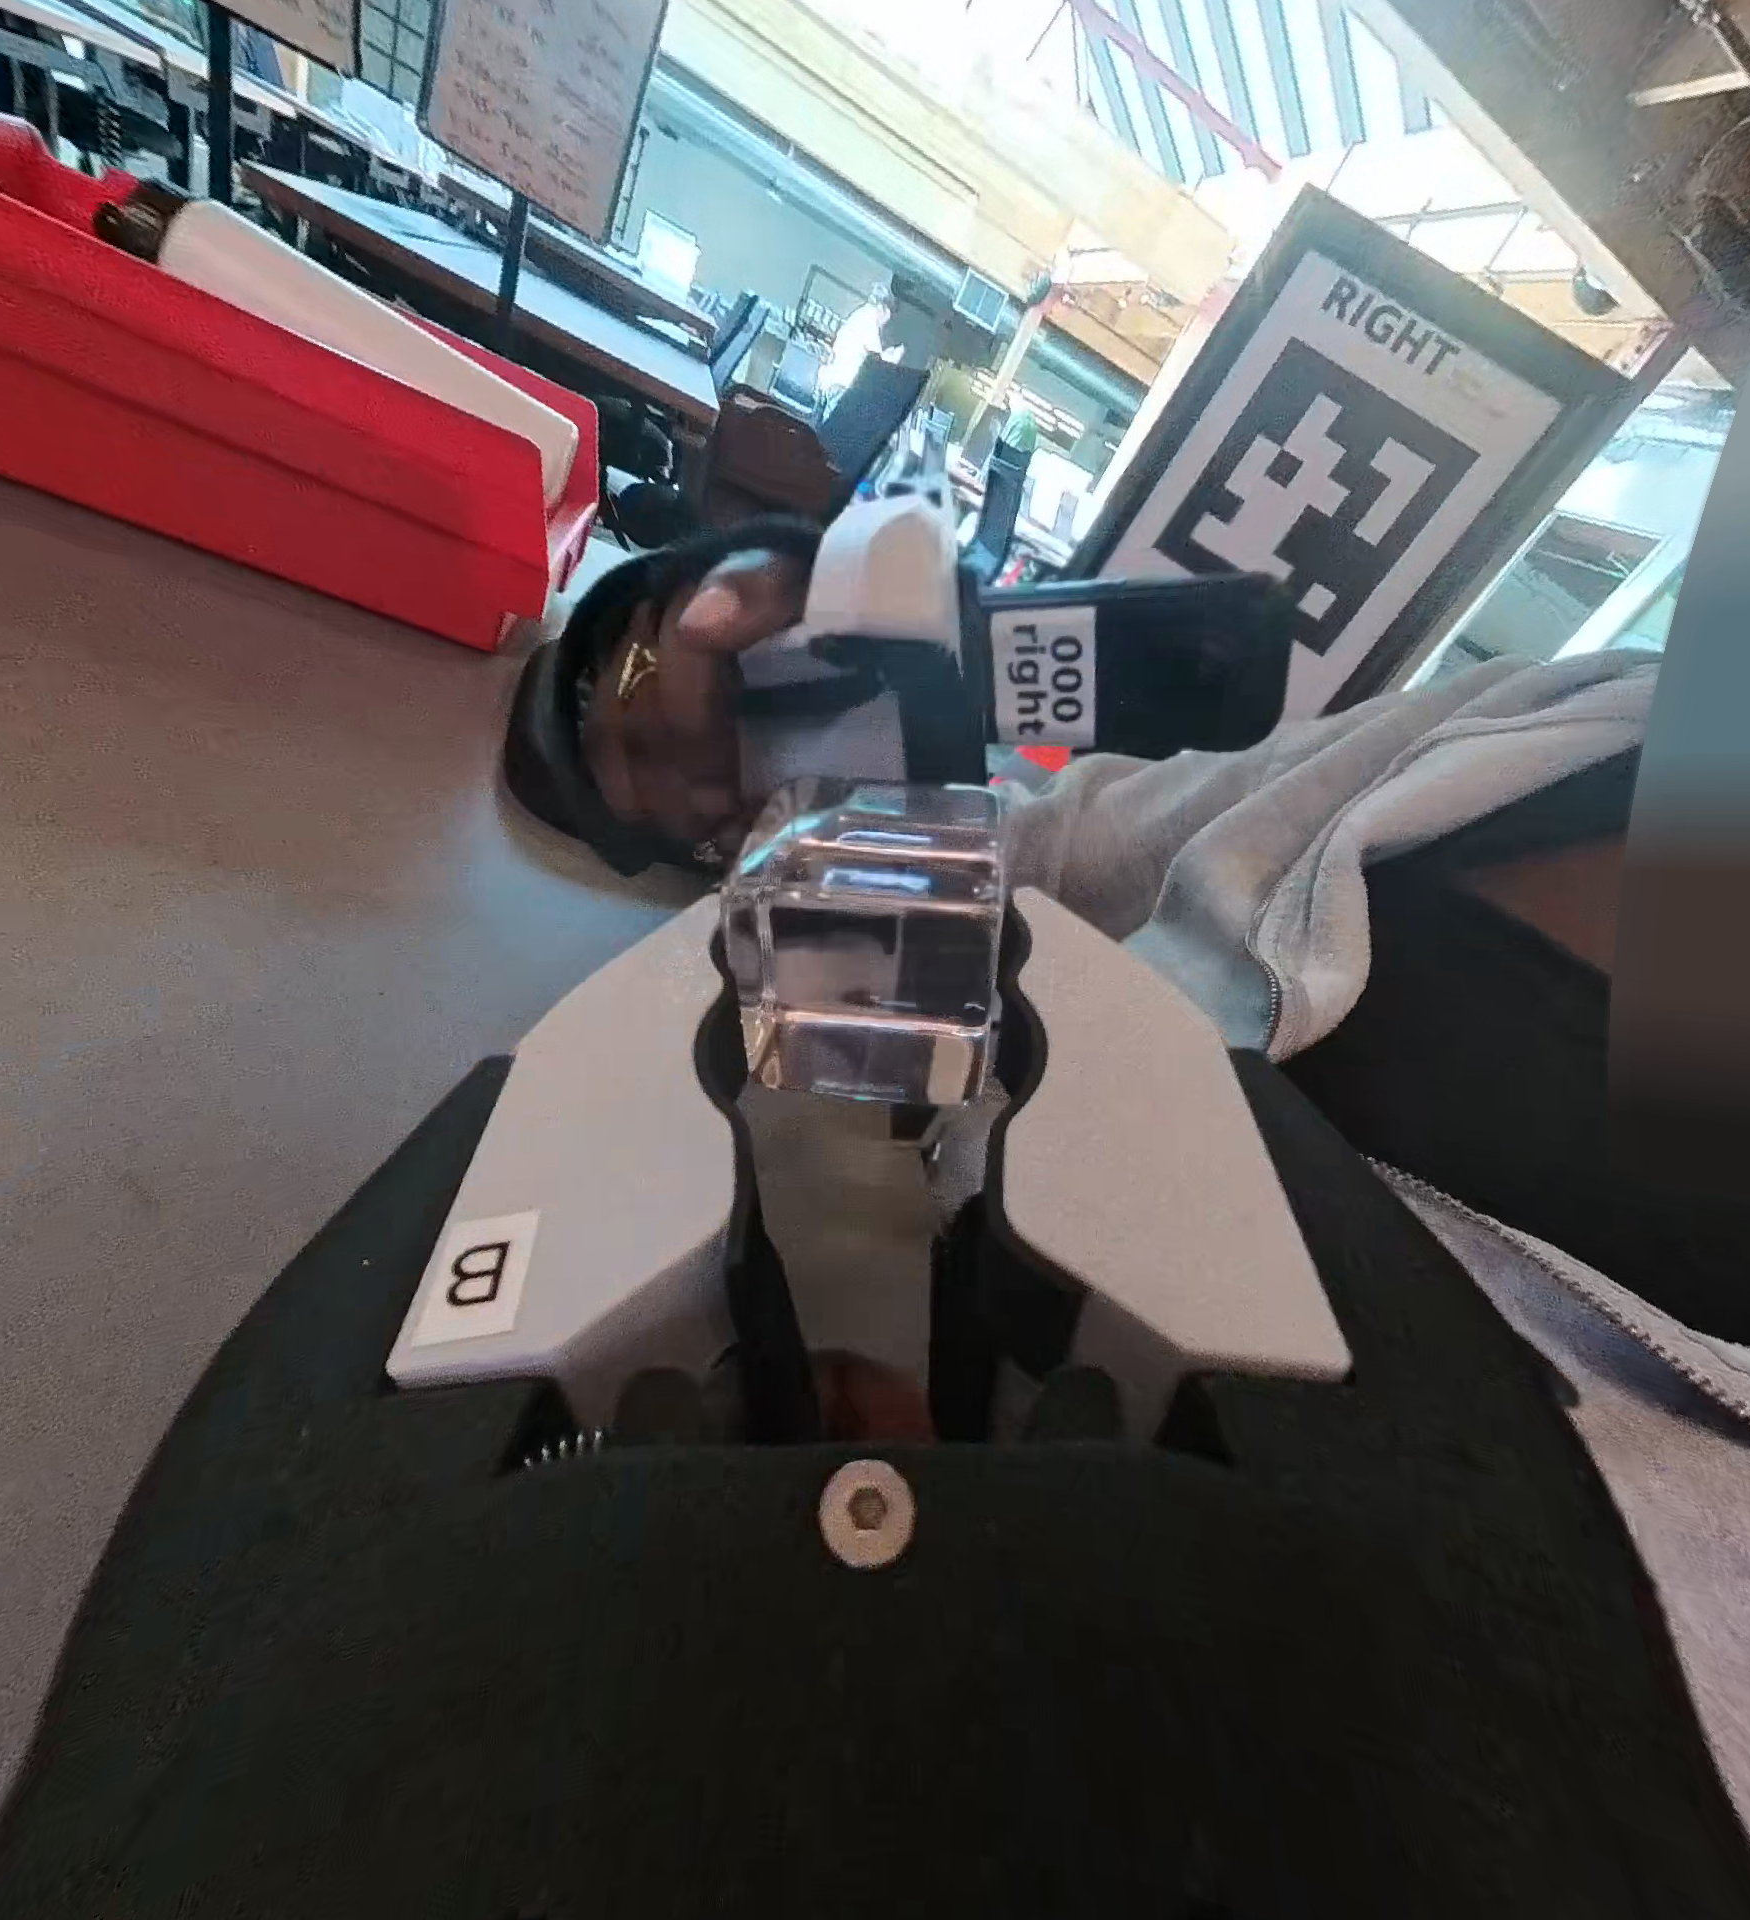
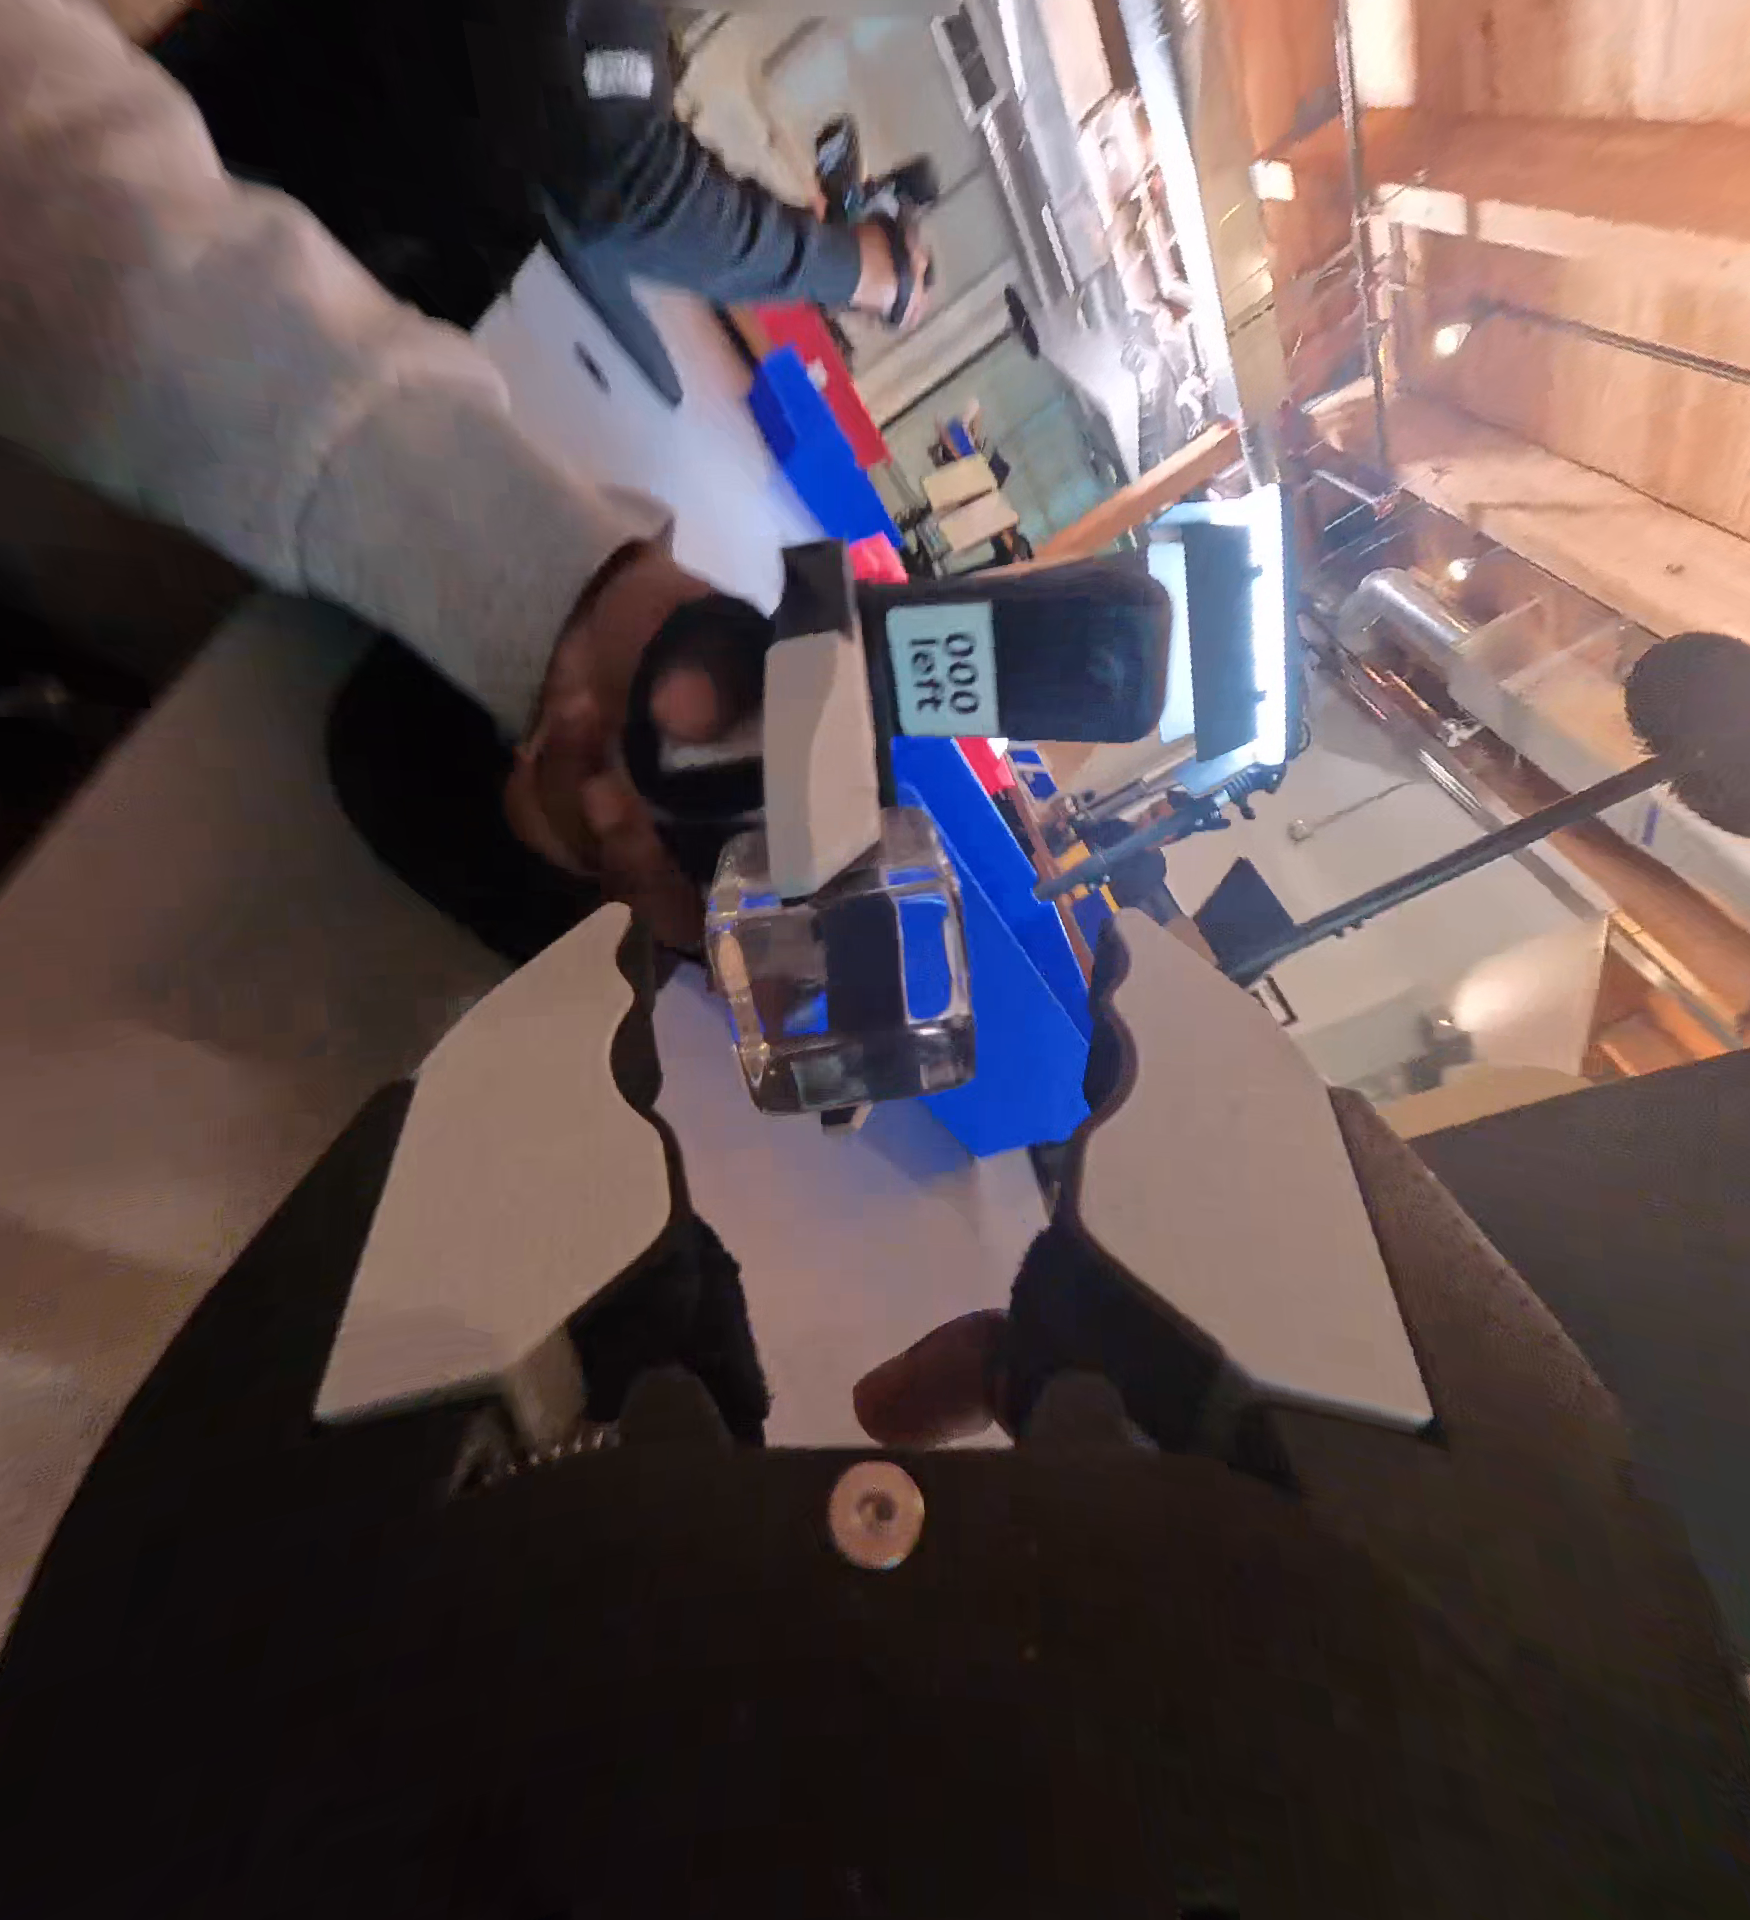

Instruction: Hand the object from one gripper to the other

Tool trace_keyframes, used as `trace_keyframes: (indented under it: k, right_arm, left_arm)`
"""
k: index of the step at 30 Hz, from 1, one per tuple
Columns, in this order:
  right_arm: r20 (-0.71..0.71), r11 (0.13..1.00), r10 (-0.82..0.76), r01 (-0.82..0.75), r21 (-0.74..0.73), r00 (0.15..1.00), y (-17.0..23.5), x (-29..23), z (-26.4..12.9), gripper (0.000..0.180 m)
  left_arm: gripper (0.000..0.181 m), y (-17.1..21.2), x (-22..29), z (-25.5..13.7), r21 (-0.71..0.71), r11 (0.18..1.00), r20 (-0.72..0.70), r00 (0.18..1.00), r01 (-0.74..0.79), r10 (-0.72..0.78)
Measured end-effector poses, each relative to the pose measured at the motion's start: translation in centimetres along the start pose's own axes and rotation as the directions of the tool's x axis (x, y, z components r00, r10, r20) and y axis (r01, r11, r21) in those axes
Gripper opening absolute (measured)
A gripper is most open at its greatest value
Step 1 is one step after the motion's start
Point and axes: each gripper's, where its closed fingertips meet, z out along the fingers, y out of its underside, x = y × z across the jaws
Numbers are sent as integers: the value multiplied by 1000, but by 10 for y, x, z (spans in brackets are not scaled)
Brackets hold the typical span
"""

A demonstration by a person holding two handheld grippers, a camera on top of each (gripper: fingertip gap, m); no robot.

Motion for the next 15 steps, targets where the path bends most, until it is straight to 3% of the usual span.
trace_keyframes:
  k: [3, 6, 9, 11, 13, 14, 15]
  right_arm:
    - [4, 996, -78, 78, -47, 997, 7, -9, 6, 73]
    - [-26, 988, -147, 146, -41, 989, 5, -10, 6, 45]
    - [-20, 994, -107, 106, -41, 994, 5, -8, 5, 45]
    - [-16, 999, 41, -42, -17, 999, 3, -1, 4, 45]
    - [14, 959, 282, -282, 19, 959, 4, 8, 2, 45]
    - [49, 905, 423, -425, 31, 905, 5, 12, 2, 45]
    - [93, 822, 564, -569, 34, 821, 7, 15, 2, 45]
  left_arm:
    - [45, 5, 1, 3, -29, 999, -9, 1000, 13, -13]
    - [47, 6, 0, 3, -36, 999, -10, 1000, 25, -25]
    - [50, 2, 1, 3, -9, 1000, -9, 1000, 6, -6]
    - [58, -5, 5, 5, 28, 995, 6, 996, -91, 91]
    - [71, -13, 1, 6, 57, 947, 122, 944, -316, 308]
    - [78, -18, -4, 4, 42, 880, 220, 864, -472, 453]
    - [84, -23, -9, 1, -2, 777, 325, 734, -630, 596]
